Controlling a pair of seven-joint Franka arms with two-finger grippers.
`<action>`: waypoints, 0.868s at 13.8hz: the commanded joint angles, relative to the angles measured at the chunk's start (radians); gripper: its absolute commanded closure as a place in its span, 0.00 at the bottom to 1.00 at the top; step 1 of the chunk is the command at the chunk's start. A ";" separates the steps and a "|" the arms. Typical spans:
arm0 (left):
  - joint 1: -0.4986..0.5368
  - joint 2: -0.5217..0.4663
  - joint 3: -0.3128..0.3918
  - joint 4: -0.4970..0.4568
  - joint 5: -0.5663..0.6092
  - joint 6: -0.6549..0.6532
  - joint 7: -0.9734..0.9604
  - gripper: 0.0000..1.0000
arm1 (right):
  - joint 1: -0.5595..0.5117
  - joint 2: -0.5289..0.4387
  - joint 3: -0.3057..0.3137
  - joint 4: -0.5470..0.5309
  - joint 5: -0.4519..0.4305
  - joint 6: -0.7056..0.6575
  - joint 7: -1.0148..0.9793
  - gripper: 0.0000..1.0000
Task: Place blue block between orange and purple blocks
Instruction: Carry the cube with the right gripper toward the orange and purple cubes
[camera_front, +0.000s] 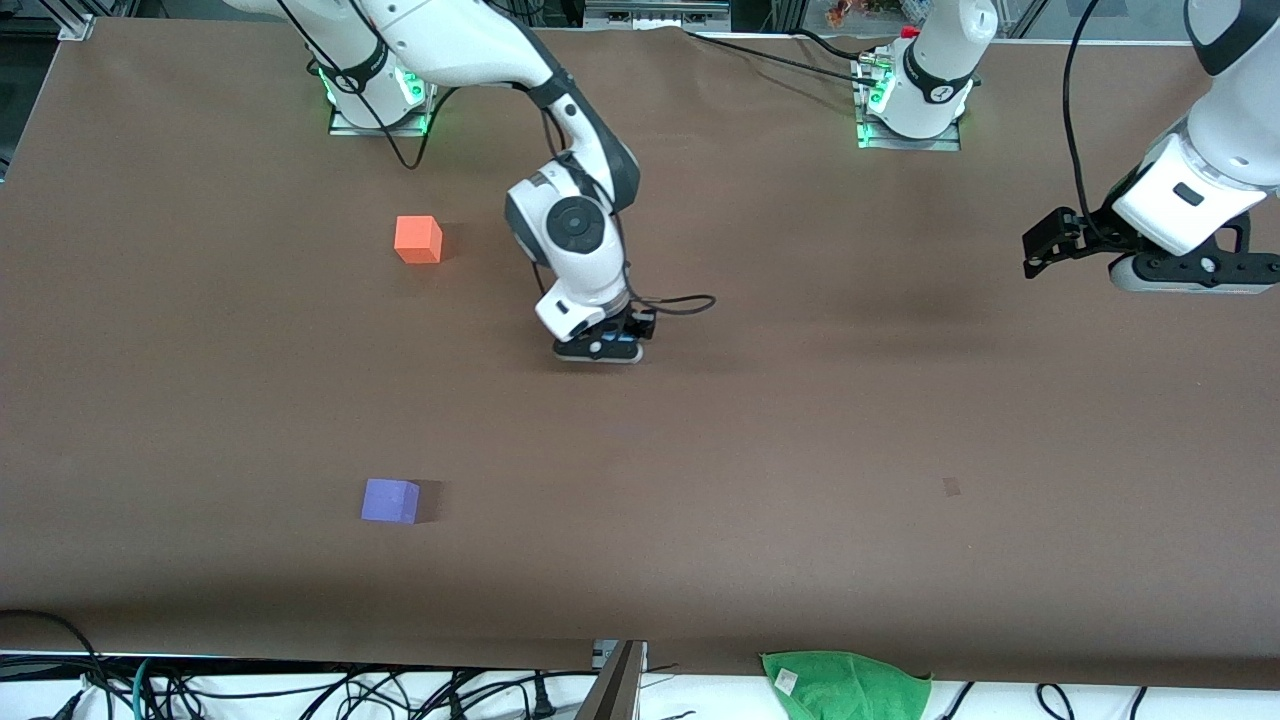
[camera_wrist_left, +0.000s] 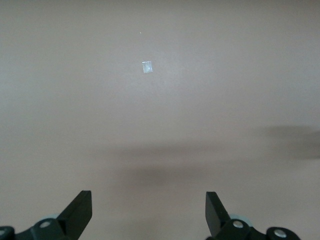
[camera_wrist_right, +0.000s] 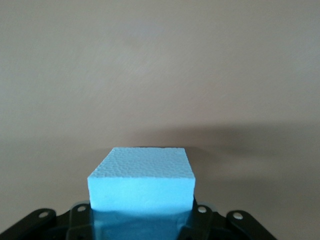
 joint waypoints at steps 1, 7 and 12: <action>-0.004 0.013 -0.027 0.036 0.020 -0.032 -0.015 0.00 | -0.125 -0.091 0.006 -0.021 -0.004 -0.131 -0.142 1.00; -0.004 0.006 -0.063 0.038 0.025 -0.044 -0.016 0.00 | -0.290 -0.180 -0.103 -0.191 0.003 -0.174 -0.526 1.00; -0.001 0.004 -0.084 0.038 0.026 -0.057 -0.018 0.00 | -0.336 -0.161 -0.121 -0.295 0.008 -0.046 -0.571 1.00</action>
